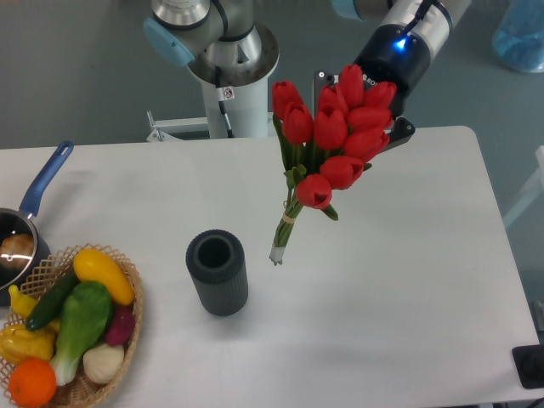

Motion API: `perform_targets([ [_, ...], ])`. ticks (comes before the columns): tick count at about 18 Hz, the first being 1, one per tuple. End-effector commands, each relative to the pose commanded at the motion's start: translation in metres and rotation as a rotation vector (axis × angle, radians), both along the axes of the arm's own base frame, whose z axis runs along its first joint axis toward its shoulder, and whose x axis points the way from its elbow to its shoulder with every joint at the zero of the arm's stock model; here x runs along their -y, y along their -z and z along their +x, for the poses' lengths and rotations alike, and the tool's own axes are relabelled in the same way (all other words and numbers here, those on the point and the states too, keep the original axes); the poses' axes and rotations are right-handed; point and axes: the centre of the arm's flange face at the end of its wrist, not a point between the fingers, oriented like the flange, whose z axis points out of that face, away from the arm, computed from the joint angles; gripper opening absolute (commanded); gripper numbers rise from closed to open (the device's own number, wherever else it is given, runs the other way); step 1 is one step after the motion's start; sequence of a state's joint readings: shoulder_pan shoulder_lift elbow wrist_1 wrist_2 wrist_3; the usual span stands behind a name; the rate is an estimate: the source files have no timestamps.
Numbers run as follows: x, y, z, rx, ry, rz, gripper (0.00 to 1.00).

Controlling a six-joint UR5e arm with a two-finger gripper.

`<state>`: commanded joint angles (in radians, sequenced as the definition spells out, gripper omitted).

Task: Place the flowers on the table
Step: 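Carry the red tulip bunch sideways away from the grey cup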

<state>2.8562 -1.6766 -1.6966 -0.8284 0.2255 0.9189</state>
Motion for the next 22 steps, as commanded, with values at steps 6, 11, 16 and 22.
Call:
perform_targets([
  [6, 0.011, -0.006, -0.01, 0.004, -0.03, -0.001, 0.24],
  [11, 0.029, -0.005, -0.025, -0.001, -0.076, -0.013, 0.24],
  [16, 0.031, -0.005, -0.033, -0.039, -0.132, -0.101, 0.24],
  [22, 0.038, 0.012, -0.052, -0.124, -0.275, -0.336, 0.24],
])
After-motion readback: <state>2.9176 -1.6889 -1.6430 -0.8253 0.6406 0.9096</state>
